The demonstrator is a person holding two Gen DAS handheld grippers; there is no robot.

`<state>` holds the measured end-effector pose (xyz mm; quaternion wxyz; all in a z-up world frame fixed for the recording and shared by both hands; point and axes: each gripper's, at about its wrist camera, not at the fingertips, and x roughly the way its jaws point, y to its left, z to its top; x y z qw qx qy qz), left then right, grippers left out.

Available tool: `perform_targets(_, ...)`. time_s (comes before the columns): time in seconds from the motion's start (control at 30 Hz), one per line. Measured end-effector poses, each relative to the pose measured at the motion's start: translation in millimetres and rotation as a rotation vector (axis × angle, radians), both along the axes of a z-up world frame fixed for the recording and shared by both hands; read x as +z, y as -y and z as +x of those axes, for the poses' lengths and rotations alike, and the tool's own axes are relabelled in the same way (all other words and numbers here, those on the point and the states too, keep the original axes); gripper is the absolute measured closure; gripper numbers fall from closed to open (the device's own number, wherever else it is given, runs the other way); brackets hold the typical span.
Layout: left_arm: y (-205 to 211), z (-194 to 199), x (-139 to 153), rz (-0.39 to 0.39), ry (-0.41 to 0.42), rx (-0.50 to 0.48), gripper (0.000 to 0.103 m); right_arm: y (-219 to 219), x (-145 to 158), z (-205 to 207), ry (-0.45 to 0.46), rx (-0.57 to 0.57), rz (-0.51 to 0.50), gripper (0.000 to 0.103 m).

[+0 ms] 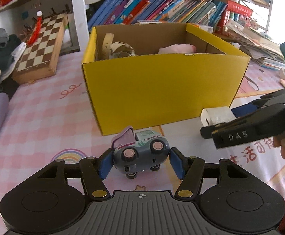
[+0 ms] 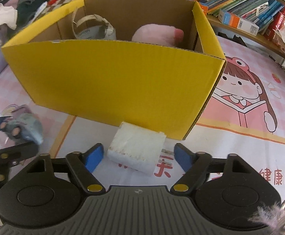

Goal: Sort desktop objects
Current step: 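Grasp the grey toy car with the left gripper while the right grasps the white charger block, then lift the toy car and charger block over the yellow box with both grippers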

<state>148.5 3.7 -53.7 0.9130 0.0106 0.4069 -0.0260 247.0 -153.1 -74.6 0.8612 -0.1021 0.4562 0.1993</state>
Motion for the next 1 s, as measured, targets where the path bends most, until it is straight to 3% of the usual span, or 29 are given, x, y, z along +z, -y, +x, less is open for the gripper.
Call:
perform_targets(0.23, -10, -2, 0, -0.011, -0.004, 0.02, 0.042, -2, -3, 0, 0.004, -0.017, 0.003, 0.035)
perform_targets(1.0, -7, -27, 10, -0.021, 0.037, -0.072, 0.042, -7, 19, -50, 0.043, 0.023, 0.026, 0.035)
